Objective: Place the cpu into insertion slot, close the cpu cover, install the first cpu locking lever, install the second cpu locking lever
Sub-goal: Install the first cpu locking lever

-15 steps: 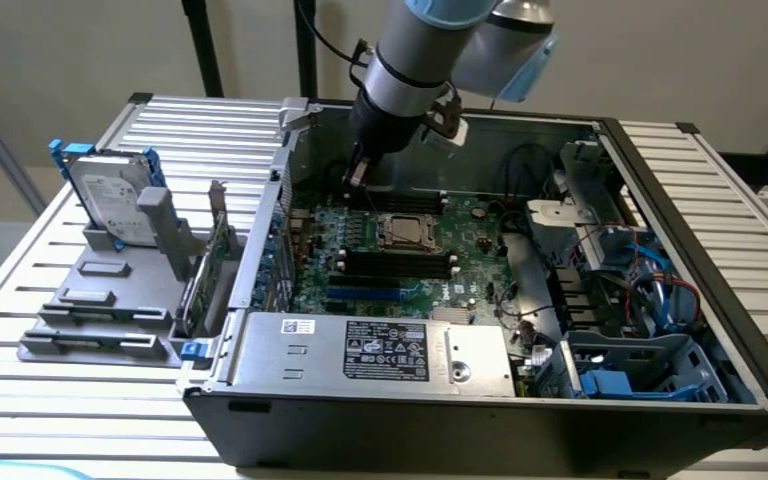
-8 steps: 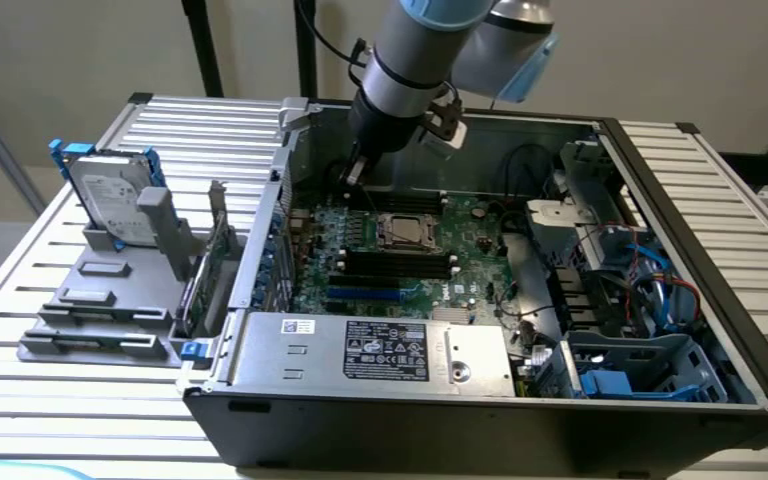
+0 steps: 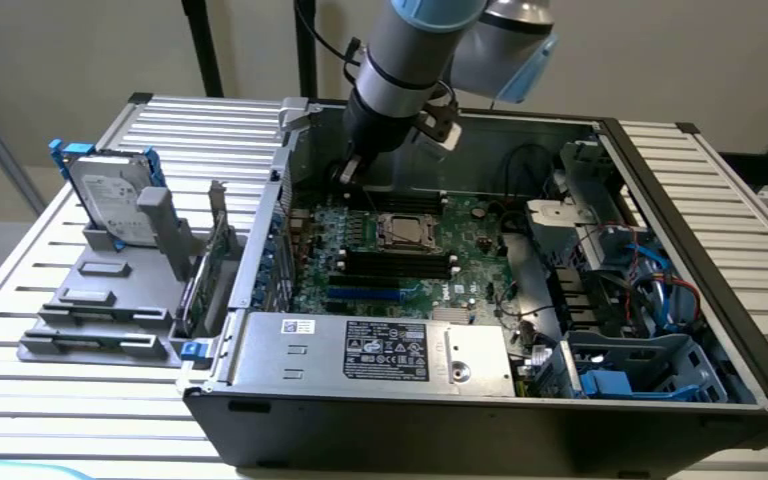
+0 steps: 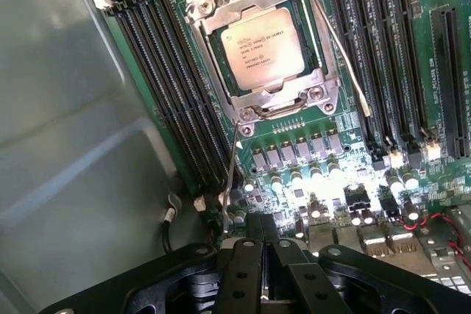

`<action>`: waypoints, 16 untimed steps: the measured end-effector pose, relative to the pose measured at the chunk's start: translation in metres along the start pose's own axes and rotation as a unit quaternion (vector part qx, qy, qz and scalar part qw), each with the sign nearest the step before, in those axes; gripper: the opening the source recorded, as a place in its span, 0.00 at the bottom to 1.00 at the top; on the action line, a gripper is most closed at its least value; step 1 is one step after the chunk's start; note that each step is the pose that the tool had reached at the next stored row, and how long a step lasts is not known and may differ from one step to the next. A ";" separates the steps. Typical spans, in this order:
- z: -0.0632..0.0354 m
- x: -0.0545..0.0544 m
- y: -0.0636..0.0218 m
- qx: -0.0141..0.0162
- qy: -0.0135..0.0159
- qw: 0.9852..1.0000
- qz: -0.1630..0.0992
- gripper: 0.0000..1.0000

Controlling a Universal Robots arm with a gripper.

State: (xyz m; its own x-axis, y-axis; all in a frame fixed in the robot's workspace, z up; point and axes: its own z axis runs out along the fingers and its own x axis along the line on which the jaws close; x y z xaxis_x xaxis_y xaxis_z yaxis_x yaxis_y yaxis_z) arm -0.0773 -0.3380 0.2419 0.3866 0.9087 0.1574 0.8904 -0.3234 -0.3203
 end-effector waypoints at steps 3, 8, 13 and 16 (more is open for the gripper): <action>0.0003 0.000 -0.0006 -0.002 0.005 1.000 0.015 0.11; 0.0005 -0.001 -0.0015 -0.005 0.017 0.999 0.040 0.11; 0.0007 -0.001 -0.0021 -0.005 0.036 0.997 0.063 0.11; 0.0007 -0.001 -0.0021 -0.007 0.044 0.996 0.078 0.11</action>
State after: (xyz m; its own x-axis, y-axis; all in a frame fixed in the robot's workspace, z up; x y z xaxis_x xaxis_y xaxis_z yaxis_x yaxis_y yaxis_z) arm -0.0797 -0.3379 0.2419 0.5402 0.8205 0.1871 0.8203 -0.4637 -0.3347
